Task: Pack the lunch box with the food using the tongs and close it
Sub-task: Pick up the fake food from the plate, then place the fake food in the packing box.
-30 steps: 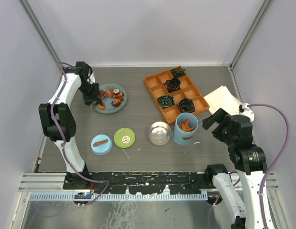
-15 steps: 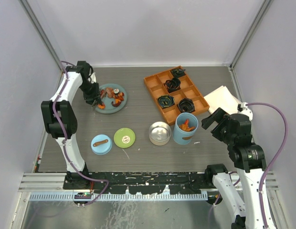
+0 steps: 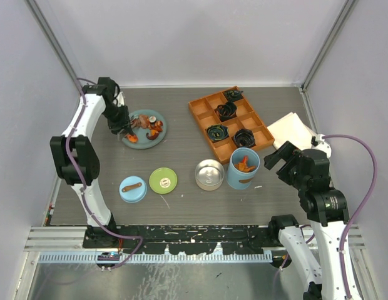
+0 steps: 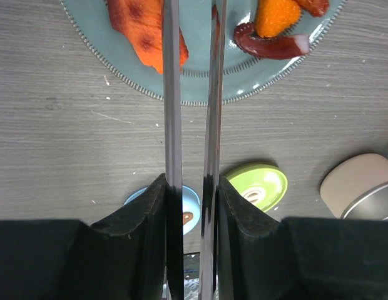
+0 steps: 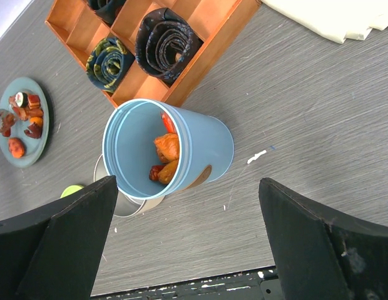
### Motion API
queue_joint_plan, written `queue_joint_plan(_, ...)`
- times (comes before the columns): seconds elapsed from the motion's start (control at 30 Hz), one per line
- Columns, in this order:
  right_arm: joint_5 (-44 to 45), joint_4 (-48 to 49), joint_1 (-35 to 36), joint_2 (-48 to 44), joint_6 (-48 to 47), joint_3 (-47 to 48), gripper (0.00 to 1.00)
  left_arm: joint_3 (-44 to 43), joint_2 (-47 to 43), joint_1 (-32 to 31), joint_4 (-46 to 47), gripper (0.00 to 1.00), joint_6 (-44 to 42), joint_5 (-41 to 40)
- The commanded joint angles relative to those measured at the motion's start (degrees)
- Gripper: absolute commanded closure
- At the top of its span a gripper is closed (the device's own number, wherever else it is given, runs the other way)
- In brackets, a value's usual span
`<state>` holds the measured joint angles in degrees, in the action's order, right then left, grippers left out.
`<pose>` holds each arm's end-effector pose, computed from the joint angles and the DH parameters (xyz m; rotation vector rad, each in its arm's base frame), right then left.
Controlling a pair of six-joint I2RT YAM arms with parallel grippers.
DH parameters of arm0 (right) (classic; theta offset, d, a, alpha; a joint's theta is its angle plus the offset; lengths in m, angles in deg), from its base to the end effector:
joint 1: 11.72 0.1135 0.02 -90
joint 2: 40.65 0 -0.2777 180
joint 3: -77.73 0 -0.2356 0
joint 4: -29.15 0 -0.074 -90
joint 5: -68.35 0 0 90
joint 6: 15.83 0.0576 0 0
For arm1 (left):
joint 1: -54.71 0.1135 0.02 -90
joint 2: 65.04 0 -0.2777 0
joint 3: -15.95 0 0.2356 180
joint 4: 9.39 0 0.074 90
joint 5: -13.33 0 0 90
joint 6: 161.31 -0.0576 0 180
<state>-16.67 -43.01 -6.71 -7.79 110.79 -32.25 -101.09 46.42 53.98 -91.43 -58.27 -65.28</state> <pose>0.0822 0.0022 0.3311 0.6460 2.0996 0.3170 0.3864 -0.0163 0.2680 -0.2781 2.9000 -0.3299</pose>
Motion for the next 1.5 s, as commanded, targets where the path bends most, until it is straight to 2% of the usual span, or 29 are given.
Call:
queue_joint_plan(0.0, -0.06, 2.14, -0.18, -0.73, 0.64, 0.84, 0.00, -0.73, -6.61, 0.20, -0.82, 0.94, 1.14, 1.35)
queue_joint_plan(0.3, -0.66, 1.95, -0.14, -1.29, 1.07, 1.09, 0.00, 1.81, -12.79, -1.88, -3.90, 0.94, 2.17, 5.34)
queue_joint_plan(0.47, -1.05, 2.12, -0.19, -1.48, 1.46, 1.03, 0.00, 7.17, -20.05, -12.71, -1.93, 0.93, 6.61, 7.89)
queue_joint_plan(0.63, -0.98, 1.65, -0.18, -2.06, 1.44, 1.27, 0.00, 13.41, -26.11, -25.87, 4.86, 0.91, 19.08, 8.58)
queue_joint_plan(0.77, -0.93, 1.19, -0.19, -2.69, 1.44, 1.26, 0.00, 17.98, -28.16, -34.78, 10.40, 0.90, 27.05, 8.92)
queue_joint_plan(0.9, -0.52, 0.76, -0.18, -3.18, 1.31, 1.18, 0.00, 19.18, -27.29, -41.30, 11.63, 0.90, 30.31, 6.42)
queue_joint_plan(1.07, -0.08, 0.54, -0.14, -3.63, 1.09, 0.90, 0.00, 21.26, -25.53, -46.20, 15.56, 0.90, 33.27, 7.96)
queue_joint_plan(1.17, -0.14, 0.48, -0.19, -3.73, 1.08, 0.60, 0.00, 20.49, -24.22, -48.74, 14.88, 0.89, 33.44, 6.47)
queue_joint_plan(1.33, 0.39, 0.28, -0.23, -4.03, 0.92, 0.30, 0.00, 22.37, -23.83, -49.45, 13.42, 0.89, 33.54, 3.90)
queue_joint_plan(1.47, 0.20, 0.43, -0.19, -3.90, 1.04, -0.04, 0.00, 21.77, -23.59, -49.96, 13.26, 0.83, 32.57, 1.21)
